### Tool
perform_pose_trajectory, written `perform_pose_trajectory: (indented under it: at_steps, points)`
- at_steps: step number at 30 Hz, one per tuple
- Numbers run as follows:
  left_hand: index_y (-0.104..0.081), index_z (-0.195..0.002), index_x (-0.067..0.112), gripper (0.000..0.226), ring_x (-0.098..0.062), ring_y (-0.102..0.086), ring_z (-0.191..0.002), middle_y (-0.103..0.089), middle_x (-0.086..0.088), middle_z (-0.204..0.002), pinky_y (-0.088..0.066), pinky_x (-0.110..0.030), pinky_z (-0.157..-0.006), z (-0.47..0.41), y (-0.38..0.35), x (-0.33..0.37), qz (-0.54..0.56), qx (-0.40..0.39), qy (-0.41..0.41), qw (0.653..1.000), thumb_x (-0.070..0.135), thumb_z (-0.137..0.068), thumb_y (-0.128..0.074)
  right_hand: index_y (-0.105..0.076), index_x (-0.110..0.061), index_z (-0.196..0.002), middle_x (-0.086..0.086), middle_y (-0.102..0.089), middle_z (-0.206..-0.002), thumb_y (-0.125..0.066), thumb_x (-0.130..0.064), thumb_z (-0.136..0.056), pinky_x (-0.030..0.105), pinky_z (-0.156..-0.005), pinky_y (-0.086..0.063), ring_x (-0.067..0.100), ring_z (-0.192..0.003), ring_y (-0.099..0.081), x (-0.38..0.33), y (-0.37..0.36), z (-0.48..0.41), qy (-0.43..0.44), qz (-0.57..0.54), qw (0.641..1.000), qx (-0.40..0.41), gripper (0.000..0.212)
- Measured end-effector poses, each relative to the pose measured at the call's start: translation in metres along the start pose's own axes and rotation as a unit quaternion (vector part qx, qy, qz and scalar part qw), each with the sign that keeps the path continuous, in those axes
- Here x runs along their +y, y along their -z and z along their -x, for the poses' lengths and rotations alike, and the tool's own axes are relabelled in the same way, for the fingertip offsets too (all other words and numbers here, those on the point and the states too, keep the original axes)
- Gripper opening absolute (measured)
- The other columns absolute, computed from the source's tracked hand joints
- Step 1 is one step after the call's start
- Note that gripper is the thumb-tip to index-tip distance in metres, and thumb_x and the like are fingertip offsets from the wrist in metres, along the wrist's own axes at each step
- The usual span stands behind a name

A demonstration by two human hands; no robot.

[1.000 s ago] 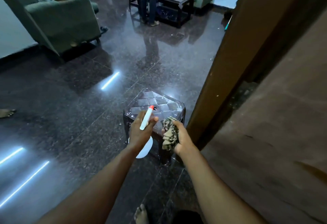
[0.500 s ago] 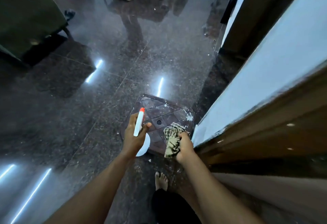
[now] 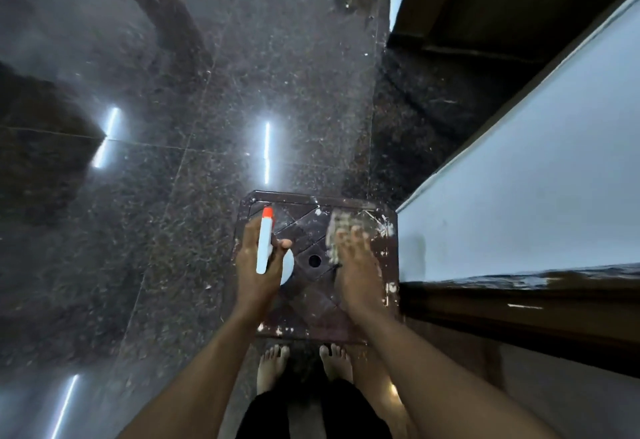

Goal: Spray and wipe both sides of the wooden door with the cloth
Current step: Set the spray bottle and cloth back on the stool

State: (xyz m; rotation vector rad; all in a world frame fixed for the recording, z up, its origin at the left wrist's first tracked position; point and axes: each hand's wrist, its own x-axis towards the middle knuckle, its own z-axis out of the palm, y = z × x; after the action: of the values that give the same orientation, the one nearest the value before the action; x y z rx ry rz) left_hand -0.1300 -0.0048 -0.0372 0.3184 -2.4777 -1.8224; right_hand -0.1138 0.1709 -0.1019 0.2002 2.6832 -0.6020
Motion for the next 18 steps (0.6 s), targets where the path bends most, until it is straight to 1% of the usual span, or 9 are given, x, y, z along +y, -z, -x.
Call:
perform_pose_trajectory:
  at_steps: [3,5,7,11,12,13,15,16,18]
  points:
    - [-0.050,-0.121,0.004,0.044,0.013,-0.055,-0.088,-0.059,0.033,-0.094,-0.047,-0.021,-0.082,-0.005,-0.001,-0.012,-0.017,-0.011,-0.033,0.999,0.015,-0.080,-0.060,0.007,-0.026,-0.159,0.010,0.017,-0.166,-0.052,-0.025,-0.098,0.051,-0.124,0.000,0.035,-0.151,0.020,-0.005,-0.021,0.000,0.010,0.125,0.990,-0.068,0.086]
    - [-0.047,-0.124,0.006,0.054,0.012,-0.054,-0.094,-0.056,0.032,-0.099,-0.042,-0.012,-0.084,-0.007,0.006,-0.016,-0.030,-0.027,-0.051,0.998,0.030,-0.078,-0.062,0.006,-0.026,-0.160,0.009,0.016,-0.166,-0.050,-0.036,-0.101,0.051,-0.124,-0.002,0.034,-0.152,0.018,-0.008,-0.017,0.003,0.002,0.120,0.990,-0.072,0.082]
    - [-0.038,-0.135,0.019,0.072,-0.001,-0.052,-0.113,-0.050,0.025,-0.120,-0.040,-0.022,-0.095,-0.003,0.016,-0.021,-0.026,-0.051,-0.035,0.998,0.042,-0.073,-0.068,0.002,-0.027,-0.160,0.006,0.013,-0.167,-0.048,-0.038,-0.102,0.048,-0.125,-0.005,0.030,-0.153,0.015,-0.009,-0.003,0.010,-0.003,0.088,0.994,-0.065,0.078]
    - [-0.015,-0.143,0.032,0.117,-0.017,-0.041,-0.130,-0.038,0.002,-0.144,-0.035,-0.039,-0.108,0.017,0.039,-0.032,-0.055,-0.055,0.143,0.987,0.053,-0.051,-0.084,-0.003,-0.029,-0.161,0.001,0.007,-0.168,-0.045,-0.036,-0.103,0.041,-0.123,-0.014,0.026,-0.154,0.008,-0.011,0.027,0.045,-0.028,0.013,1.000,0.004,0.072]
    - [-0.020,-0.143,0.031,0.116,-0.018,-0.042,-0.130,-0.040,0.000,-0.143,-0.036,-0.041,-0.107,0.023,0.046,-0.038,-0.088,-0.061,0.161,0.981,0.053,-0.050,-0.085,-0.005,-0.029,-0.161,0.000,0.006,-0.168,-0.046,-0.035,-0.103,0.041,-0.123,-0.017,0.024,-0.155,0.005,-0.012,0.032,0.056,-0.034,-0.001,0.999,0.017,0.071]
    - [-0.034,-0.137,0.028,0.101,-0.020,-0.048,-0.125,-0.048,-0.002,-0.136,-0.041,-0.041,-0.103,0.029,0.051,-0.039,-0.117,-0.093,0.156,0.976,0.052,-0.053,-0.085,-0.007,-0.028,-0.161,-0.001,0.004,-0.168,-0.047,-0.035,-0.103,0.040,-0.123,-0.019,0.022,-0.155,0.003,-0.013,0.040,0.072,-0.043,-0.015,0.998,0.035,0.071]
    - [-0.062,-0.095,0.025,0.041,-0.023,-0.064,-0.100,-0.065,0.000,-0.097,-0.051,-0.039,-0.084,0.048,0.055,-0.027,-0.198,-0.172,0.172,0.950,0.051,-0.067,-0.076,-0.010,-0.024,-0.161,-0.001,-0.002,-0.168,-0.047,-0.035,-0.103,0.037,-0.124,-0.019,0.019,-0.155,-0.001,-0.013,0.050,0.098,-0.051,-0.041,0.996,0.062,0.070]
    - [-0.058,-0.075,0.021,0.030,-0.024,-0.066,-0.085,-0.063,0.002,-0.077,-0.052,-0.039,-0.077,0.060,0.052,-0.008,-0.233,-0.223,0.174,0.930,0.049,-0.075,-0.070,-0.012,-0.022,-0.161,-0.001,-0.005,-0.168,-0.047,-0.034,-0.103,0.036,-0.124,-0.019,0.018,-0.155,-0.003,-0.012,0.057,0.113,-0.053,-0.051,0.994,0.076,0.068]
    - [-0.053,-0.071,0.018,0.027,-0.023,-0.065,-0.076,-0.060,0.003,-0.064,-0.049,-0.036,-0.075,0.087,0.042,0.025,-0.263,-0.283,0.144,0.911,0.039,-0.085,-0.064,-0.017,-0.020,-0.160,-0.001,-0.010,-0.168,-0.044,-0.034,-0.104,0.032,-0.123,-0.022,0.016,-0.154,-0.008,-0.007,0.073,0.146,-0.054,-0.064,0.991,0.102,0.064]
